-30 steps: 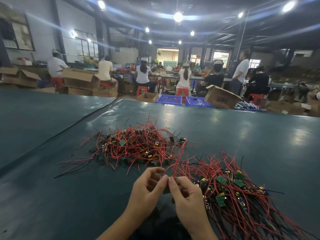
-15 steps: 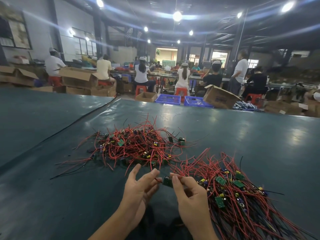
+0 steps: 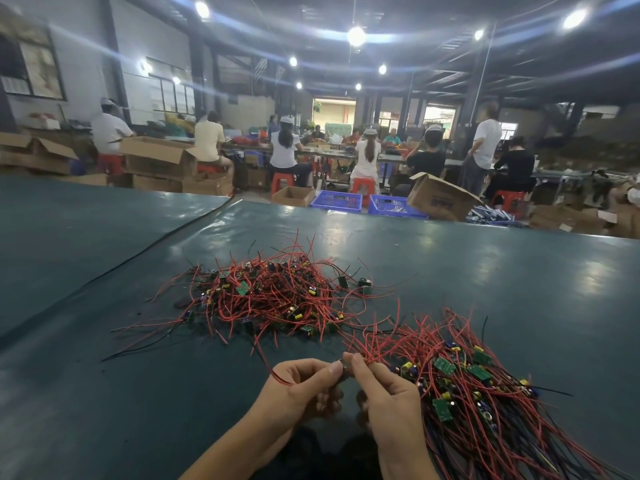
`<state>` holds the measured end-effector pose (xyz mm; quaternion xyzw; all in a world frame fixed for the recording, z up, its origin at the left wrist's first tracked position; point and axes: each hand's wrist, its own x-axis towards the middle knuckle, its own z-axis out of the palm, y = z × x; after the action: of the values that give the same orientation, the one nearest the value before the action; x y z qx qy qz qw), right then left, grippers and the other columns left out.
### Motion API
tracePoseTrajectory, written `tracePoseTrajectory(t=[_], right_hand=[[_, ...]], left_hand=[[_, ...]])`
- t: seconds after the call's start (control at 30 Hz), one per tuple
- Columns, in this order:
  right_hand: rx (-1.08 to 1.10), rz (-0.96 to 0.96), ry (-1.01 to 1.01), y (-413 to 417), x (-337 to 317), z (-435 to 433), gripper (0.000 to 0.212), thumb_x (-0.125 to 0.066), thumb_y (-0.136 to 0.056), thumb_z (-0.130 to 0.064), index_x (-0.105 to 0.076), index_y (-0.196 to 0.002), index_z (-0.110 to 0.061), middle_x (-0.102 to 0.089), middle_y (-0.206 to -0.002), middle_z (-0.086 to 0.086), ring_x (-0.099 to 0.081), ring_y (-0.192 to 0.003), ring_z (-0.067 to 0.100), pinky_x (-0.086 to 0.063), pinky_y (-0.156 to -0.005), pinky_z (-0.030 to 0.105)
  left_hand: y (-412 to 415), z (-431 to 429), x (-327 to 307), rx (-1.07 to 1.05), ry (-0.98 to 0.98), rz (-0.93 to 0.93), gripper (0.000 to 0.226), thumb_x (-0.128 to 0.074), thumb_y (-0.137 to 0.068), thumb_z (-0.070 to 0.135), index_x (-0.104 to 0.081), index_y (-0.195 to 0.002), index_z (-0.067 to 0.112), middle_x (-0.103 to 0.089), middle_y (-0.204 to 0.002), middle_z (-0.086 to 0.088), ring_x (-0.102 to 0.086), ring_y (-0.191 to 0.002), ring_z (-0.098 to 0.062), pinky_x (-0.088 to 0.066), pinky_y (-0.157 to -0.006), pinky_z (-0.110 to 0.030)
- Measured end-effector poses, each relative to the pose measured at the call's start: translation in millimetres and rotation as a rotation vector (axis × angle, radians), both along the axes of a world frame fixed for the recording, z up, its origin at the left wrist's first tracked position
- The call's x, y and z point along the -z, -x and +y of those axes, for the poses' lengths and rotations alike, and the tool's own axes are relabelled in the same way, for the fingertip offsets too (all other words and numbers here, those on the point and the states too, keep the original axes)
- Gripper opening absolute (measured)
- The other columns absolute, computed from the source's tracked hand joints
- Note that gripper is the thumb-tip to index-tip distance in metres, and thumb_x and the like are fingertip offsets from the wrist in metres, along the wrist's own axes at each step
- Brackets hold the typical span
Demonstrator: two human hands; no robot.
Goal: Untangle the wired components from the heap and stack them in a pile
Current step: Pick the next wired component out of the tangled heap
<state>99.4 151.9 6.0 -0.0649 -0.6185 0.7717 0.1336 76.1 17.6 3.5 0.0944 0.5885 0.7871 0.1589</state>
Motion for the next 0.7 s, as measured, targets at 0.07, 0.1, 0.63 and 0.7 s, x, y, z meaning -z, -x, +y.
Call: tracePoseTrajectory(t=[0.07,0.1,0.63,0.7], right_hand=[[0.025,-0.049,0.100,2,-2,2,0.017,-0.068,-0.084,-0.022,-0.081,-0.079,-0.012,-0.049,-0.055,0.029,-0.045,-0.048,0.026,-0.047,-0.054,0.030],[0.046,-0.062,0.133,3,-3,4,0.018,-0.068,-0.085,-0.021,-0.080,-0.079,-0.010,-0.045,-0.047,0.016,-0.039,-0.041,0.017,-0.038,-0.045,0.021],[-0.027,-0.097,-0.024,-6,-6,-8,0.027,-0.068,-0.086,-0.024,-0.079,-0.062,-0.022,-0.067,-0.052,0.002,-0.061,-0.051,0.003,-0.049,-0.051,0.016],[0.028,-0.108,-0.054,-3,-3,-6,0.030,-0.069,-0.088,-0.019,-0.078,-0.060,-0.022,-0.072,-0.064,0.003,-0.064,-0.061,0.002,-0.051,-0.060,0.016]], left_hand=[[0,-2,-2,-0.026,0.010,0.059,0.022,-0.087,-0.066,0.033,-0.075,-0.069,0.015,-0.063,-0.061,-0.007,-0.054,-0.050,-0.013,-0.048,-0.052,-0.023],[0,-3,-3,-0.034,0.017,0.078,0.021,-0.085,-0.067,0.033,-0.074,-0.068,0.015,-0.062,-0.060,-0.006,-0.053,-0.050,-0.013,-0.048,-0.052,-0.023],[1,-2,1,-0.099,0.123,0.280,0.031,-0.085,-0.066,0.043,-0.075,-0.082,0.018,-0.068,-0.066,-0.007,-0.060,-0.056,-0.016,-0.048,-0.054,-0.023],[1,-3,1,-0.083,0.193,0.324,0.033,-0.084,-0.066,0.046,-0.076,-0.084,0.019,-0.069,-0.068,-0.007,-0.063,-0.058,-0.017,-0.050,-0.056,-0.024]])
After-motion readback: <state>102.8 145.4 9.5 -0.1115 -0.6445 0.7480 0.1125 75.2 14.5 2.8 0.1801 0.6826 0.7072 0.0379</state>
